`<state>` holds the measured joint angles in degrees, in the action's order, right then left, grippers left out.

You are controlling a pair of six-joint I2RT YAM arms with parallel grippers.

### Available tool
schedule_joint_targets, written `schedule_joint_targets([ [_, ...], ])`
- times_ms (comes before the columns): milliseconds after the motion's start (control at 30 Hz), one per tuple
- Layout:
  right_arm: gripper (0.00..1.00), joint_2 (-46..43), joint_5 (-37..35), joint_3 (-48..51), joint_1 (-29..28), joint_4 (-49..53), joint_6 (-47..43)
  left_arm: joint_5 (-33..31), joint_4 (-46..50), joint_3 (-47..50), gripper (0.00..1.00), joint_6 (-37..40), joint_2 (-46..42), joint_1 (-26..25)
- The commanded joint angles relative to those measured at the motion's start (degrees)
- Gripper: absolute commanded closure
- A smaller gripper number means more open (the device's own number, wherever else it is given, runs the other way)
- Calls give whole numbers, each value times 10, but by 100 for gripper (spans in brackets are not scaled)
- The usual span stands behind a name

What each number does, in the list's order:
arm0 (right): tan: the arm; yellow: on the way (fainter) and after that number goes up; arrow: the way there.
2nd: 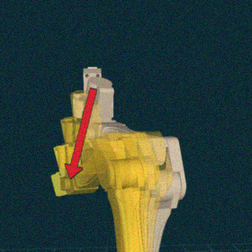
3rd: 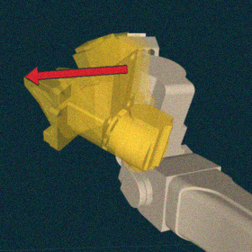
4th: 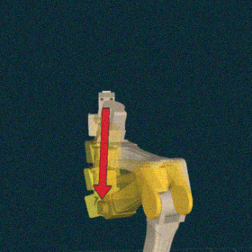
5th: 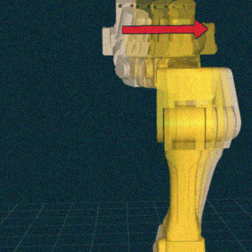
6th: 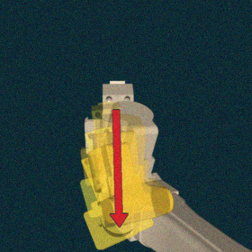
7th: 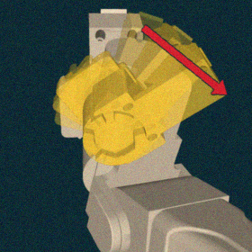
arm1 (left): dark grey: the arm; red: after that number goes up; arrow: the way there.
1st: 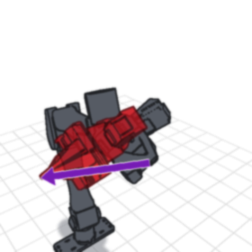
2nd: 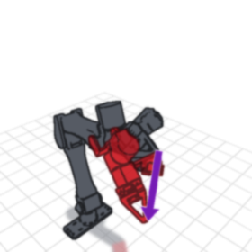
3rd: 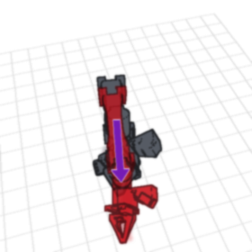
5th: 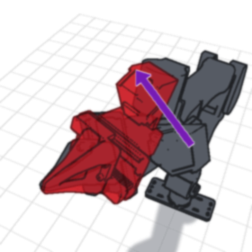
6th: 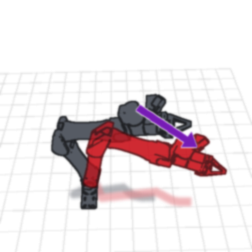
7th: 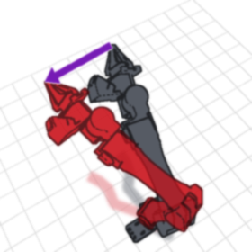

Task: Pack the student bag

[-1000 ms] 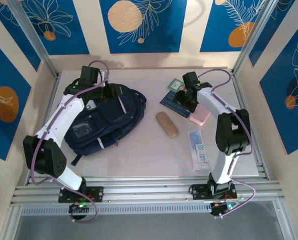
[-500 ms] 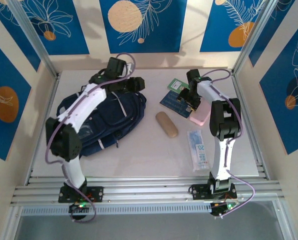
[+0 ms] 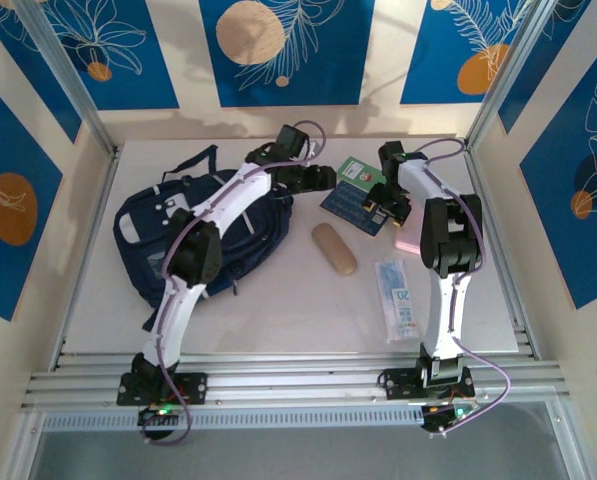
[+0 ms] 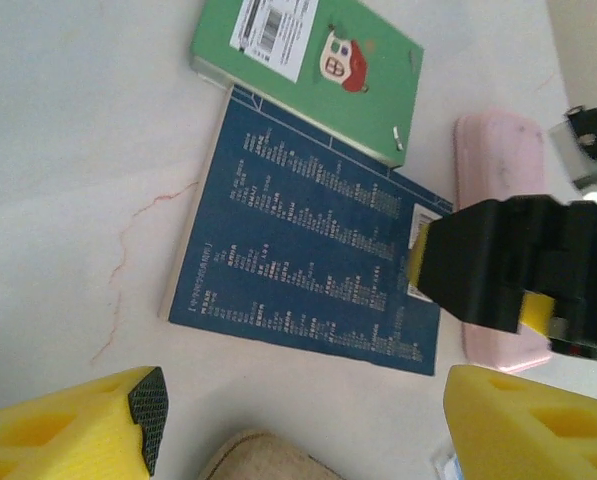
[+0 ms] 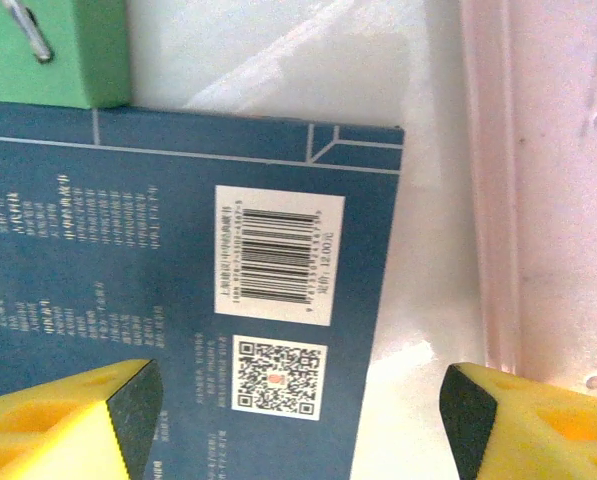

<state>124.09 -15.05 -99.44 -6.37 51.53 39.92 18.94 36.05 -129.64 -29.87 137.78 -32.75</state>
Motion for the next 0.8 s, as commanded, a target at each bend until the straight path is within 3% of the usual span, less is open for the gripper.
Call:
schedule_joint_targets([
  [0,23,13,12,-4,11,17,-15,-23,14,-54,27,-10,40,-3],
  [300,21,21,132,13,17,-27,-17,-18,5,-124,28,-28,137,-9],
  [633,21,36,144,5,19,-8,-4,-12,6,-170,28,-38,195,-26],
  [767,23,30,209,29,22,-51,3,3,-3,-172,31,-41,204,-38],
])
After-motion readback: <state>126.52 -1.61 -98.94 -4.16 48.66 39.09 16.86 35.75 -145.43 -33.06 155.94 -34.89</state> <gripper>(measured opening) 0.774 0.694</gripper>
